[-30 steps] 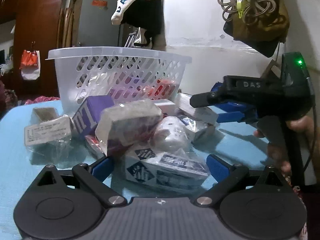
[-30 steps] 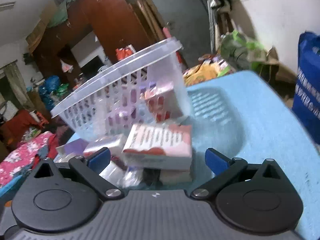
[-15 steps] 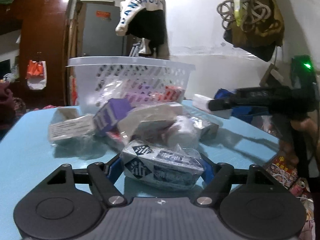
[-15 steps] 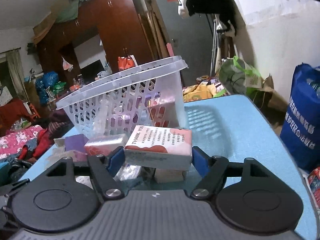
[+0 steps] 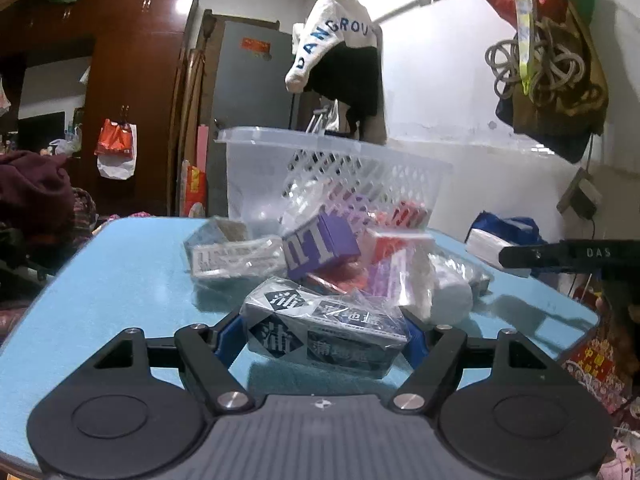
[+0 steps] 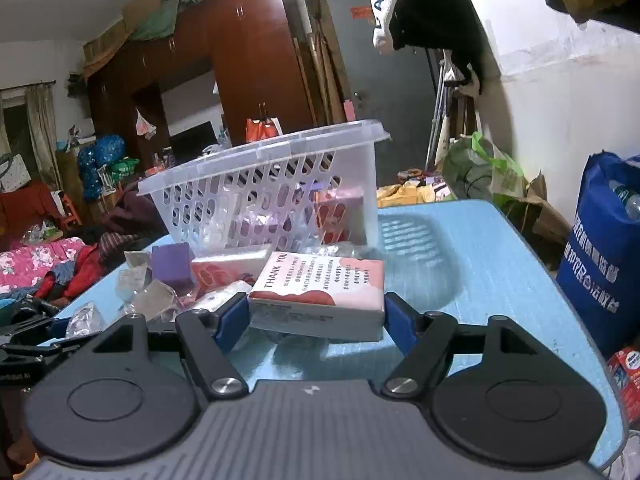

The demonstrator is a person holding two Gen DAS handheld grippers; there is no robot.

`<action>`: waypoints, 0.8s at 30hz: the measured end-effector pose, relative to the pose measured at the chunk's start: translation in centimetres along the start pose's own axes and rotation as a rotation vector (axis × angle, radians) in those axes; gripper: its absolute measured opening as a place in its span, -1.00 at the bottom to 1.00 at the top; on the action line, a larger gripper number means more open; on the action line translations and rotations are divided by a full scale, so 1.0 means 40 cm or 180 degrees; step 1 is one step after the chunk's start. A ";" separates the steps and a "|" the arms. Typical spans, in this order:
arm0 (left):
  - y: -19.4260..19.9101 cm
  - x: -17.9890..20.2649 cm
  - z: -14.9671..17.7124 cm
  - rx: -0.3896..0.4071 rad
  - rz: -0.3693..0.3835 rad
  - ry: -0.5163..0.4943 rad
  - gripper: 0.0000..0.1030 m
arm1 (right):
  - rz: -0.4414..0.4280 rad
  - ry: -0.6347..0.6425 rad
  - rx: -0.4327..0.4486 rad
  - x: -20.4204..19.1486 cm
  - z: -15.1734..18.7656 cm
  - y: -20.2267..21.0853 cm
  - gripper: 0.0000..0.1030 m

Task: Organize objects
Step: 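Grasp the blue-and-white bagged box with the left tool while the right grasps the white THANK YOU box, then drop both boxes into the basket by opening both tools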

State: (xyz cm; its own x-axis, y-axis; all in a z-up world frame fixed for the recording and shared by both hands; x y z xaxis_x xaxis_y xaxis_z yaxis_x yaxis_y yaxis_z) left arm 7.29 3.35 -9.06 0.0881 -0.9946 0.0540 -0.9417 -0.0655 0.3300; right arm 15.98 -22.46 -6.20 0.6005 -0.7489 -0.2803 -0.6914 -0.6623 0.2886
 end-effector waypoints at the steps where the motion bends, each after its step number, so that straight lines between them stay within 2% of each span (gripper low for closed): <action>1: 0.000 -0.008 -0.010 0.0022 -0.0001 0.0041 0.53 | 0.0006 0.0029 0.0020 -0.004 -0.007 0.004 0.45; 3: -0.003 -0.012 -0.038 0.0065 0.0021 0.0139 0.53 | 0.0020 0.0128 0.0059 -0.015 -0.029 0.005 0.45; 6: -0.012 0.009 -0.113 0.0228 0.0089 0.0118 0.53 | 0.0062 0.0380 0.0138 -0.044 -0.088 -0.009 0.45; 10: -0.060 0.045 -0.288 0.0427 0.0191 0.0041 0.53 | -0.0025 0.0738 0.0285 -0.092 -0.212 -0.054 0.45; 14: -0.192 0.060 -0.438 0.0263 0.0096 0.0144 0.54 | 0.0079 0.0990 0.0230 -0.107 -0.337 -0.162 0.45; 15: -0.222 0.064 -0.451 0.0193 0.0081 0.0139 0.60 | 0.0080 0.0962 0.0178 -0.100 -0.353 -0.191 0.46; 16: -0.258 0.066 -0.462 0.0122 0.0066 0.0150 0.68 | 0.0091 0.0939 0.0154 -0.092 -0.369 -0.223 0.56; 17: -0.287 0.067 -0.463 0.0029 0.0079 0.0192 0.98 | 0.0123 0.0954 0.0108 -0.088 -0.371 -0.243 0.83; 19: -0.325 0.063 -0.450 -0.0135 0.0155 0.0264 1.00 | 0.0267 0.1016 0.0122 -0.084 -0.369 -0.258 1.00; 20: -0.324 0.061 -0.441 -0.0142 0.0149 0.0268 1.00 | 0.0310 0.1032 0.0149 -0.083 -0.366 -0.252 1.00; 22: -0.279 0.058 -0.411 -0.0027 0.0054 0.0202 1.00 | 0.0278 0.0957 0.0148 -0.079 -0.344 -0.217 1.00; 24: -0.209 0.052 -0.361 0.0103 0.0084 0.0191 1.00 | 0.0134 0.0860 0.0162 -0.070 -0.298 -0.159 1.00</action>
State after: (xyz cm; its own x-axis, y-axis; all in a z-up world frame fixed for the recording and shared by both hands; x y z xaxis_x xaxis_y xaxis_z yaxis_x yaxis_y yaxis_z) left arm 20.02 2.98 1.92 0.0815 -0.9895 0.1190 -0.9539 -0.0429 0.2972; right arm 23.48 -16.42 3.67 0.6515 -0.7586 -0.0127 -0.7332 -0.6338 0.2465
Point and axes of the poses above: each gripper's, at about its wrist camera, not at the fingertips, and y roughly against the way its jaws point, x to its right, z to its underside, the point moved 3 cm from there along -y, roughly the way its jaws point, and after that the axes turned 13 degrees about -z, right-handed, at the moved point
